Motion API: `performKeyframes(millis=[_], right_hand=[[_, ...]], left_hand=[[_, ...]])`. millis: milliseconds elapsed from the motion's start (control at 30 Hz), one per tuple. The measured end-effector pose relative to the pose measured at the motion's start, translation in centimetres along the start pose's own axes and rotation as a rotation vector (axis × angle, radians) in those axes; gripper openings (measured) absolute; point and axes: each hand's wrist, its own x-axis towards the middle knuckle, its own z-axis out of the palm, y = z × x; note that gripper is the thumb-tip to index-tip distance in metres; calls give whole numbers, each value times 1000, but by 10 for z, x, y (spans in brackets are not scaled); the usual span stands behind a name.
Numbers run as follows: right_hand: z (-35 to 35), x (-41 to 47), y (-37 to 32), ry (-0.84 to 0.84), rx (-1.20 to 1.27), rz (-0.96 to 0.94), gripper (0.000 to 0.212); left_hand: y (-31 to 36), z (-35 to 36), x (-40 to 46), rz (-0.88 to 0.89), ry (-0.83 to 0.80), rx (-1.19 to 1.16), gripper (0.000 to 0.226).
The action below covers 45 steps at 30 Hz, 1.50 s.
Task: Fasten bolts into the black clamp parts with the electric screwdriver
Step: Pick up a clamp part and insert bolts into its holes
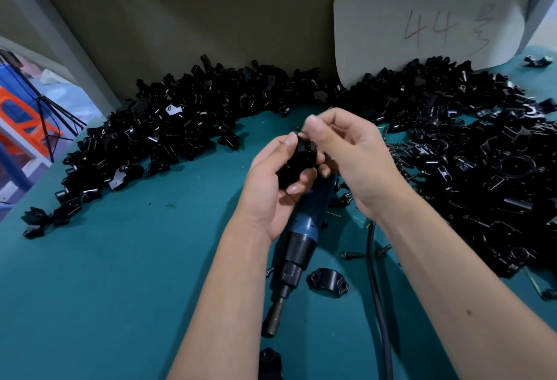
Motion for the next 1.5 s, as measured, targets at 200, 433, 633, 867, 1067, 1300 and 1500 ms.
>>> performKeyframes(millis=[200, 433, 633, 867, 1067, 1300, 1500], right_hand=[[1, 1, -1, 64, -57, -39, 30], [-5, 0, -3, -77, 35, 10, 15], [-2, 3, -2, 14, -66, -1, 15], [0, 0, 2, 30, -74, -10, 24], [5, -1, 0, -3, -42, -23, 6], [10, 0, 3, 52, -39, -16, 24], [14, 0, 2, 129, -20, 49, 43]], left_hand=[[-1, 0, 0, 14, 2, 41, 24], [1, -2, 0, 21, 13, -20, 22], [-1, -3, 0, 5, 57, 41, 17], [1, -3, 0, 35, 52, 12, 20], [4, -9, 0, 33, 58, 33, 20], [4, -9, 0, 37, 69, 109, 9], [4, -6, -2, 41, 116, 134, 20]])
